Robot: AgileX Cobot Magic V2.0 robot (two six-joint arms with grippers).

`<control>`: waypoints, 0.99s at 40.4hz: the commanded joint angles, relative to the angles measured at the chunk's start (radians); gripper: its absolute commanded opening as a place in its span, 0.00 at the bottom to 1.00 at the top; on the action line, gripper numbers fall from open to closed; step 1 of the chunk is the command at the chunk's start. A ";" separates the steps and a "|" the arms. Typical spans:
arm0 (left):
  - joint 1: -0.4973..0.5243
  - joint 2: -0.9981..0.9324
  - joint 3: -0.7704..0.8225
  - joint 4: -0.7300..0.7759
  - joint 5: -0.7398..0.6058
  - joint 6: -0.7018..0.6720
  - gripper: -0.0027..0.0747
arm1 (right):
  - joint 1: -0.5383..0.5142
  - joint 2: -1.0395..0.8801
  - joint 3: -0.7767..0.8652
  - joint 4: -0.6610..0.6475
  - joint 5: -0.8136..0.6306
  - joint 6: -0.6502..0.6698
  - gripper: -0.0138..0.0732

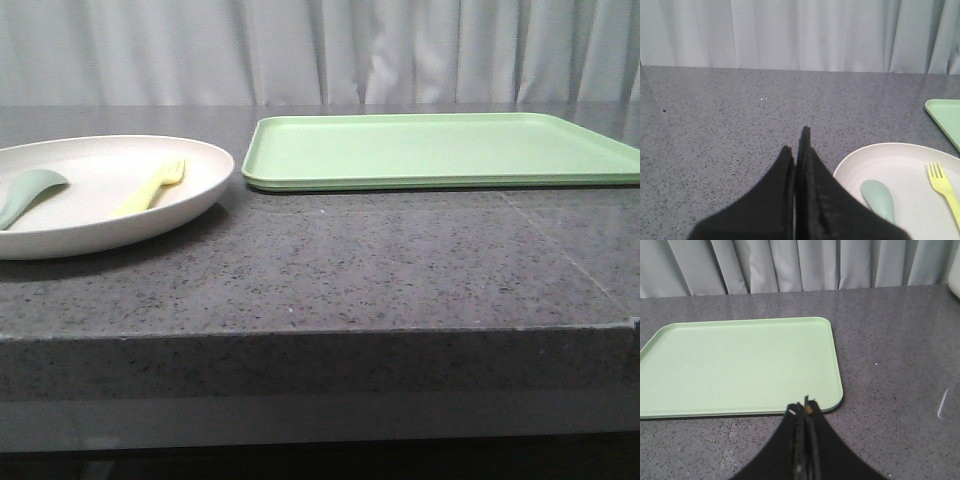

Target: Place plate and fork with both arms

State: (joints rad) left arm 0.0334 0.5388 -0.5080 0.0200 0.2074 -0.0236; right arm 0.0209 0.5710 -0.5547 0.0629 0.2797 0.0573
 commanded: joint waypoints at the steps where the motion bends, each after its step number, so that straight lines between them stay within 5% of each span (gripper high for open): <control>1: 0.000 0.009 -0.039 0.002 -0.090 -0.001 0.07 | -0.007 0.007 -0.037 0.002 -0.088 -0.010 0.20; 5: 0.000 0.009 -0.039 0.002 -0.099 -0.001 0.27 | -0.007 0.007 -0.037 -0.001 -0.088 -0.010 0.44; 9: 0.000 0.009 -0.039 0.002 -0.099 -0.001 0.64 | -0.007 0.007 -0.037 -0.001 -0.089 -0.010 0.75; 11: 0.000 0.009 -0.039 0.002 -0.100 -0.001 0.82 | -0.007 0.007 -0.037 -0.001 -0.089 -0.010 0.86; 14: 0.000 0.009 -0.039 0.002 -0.100 -0.001 0.94 | -0.007 0.007 -0.037 -0.001 -0.089 -0.010 0.92; 31: 0.000 0.043 -0.062 -0.074 -0.095 -0.001 0.80 | -0.007 0.007 -0.037 -0.001 -0.112 -0.010 0.90; 40: 0.000 0.269 -0.257 -0.076 0.157 -0.001 0.78 | -0.005 0.007 -0.037 -0.001 -0.115 -0.010 0.90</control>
State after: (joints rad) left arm 0.0334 0.7236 -0.6665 -0.0438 0.3264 -0.0236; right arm 0.0209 0.5710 -0.5547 0.0629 0.2548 0.0573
